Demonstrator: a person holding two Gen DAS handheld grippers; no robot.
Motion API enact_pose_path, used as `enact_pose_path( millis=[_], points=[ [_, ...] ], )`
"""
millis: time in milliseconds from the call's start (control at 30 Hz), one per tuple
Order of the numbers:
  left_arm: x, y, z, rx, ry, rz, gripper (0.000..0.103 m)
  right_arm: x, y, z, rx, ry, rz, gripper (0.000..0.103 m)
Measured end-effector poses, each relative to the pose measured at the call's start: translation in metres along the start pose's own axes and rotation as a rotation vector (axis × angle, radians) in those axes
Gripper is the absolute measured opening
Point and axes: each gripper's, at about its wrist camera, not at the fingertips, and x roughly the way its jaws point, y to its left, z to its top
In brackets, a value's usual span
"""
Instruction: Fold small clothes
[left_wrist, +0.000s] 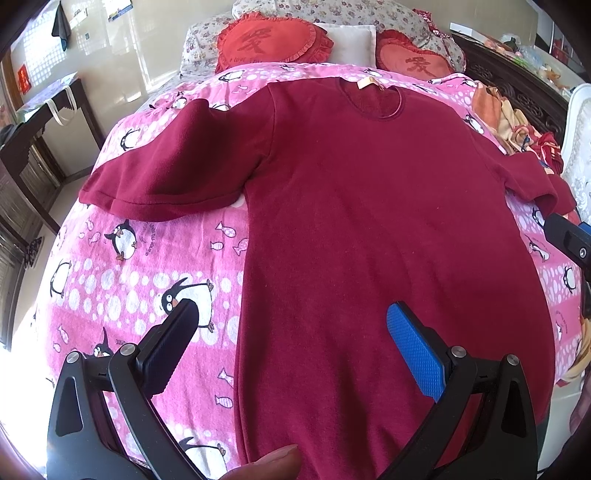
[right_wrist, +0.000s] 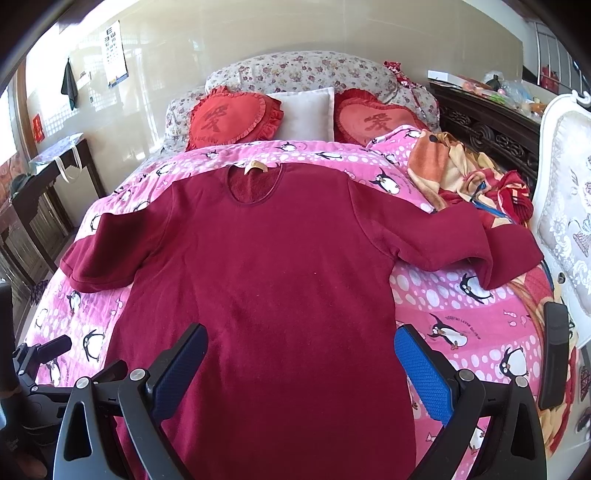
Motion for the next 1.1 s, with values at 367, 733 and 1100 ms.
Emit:
enact_pose_path(
  millis=[367, 733, 1100],
  points=[
    [0.002, 0.003, 0.001, -0.009, 0.005, -0.004, 0.102, 0.004, 0.003, 0.001, -0.007, 0.006, -0.001, 0.101],
    [0.017, 0.01, 0.003, -0.022, 0.032, 0.003, 0.102, 0.016, 0.007, 0.004, -0.022, 0.03, -0.011, 0.101],
    [0.034, 0.024, 0.012, 0.004, 0.011, 0.147, 0.102, 0.045, 0.009, 0.01, -0.028, 0.065, -0.019, 0.101]
  ],
)
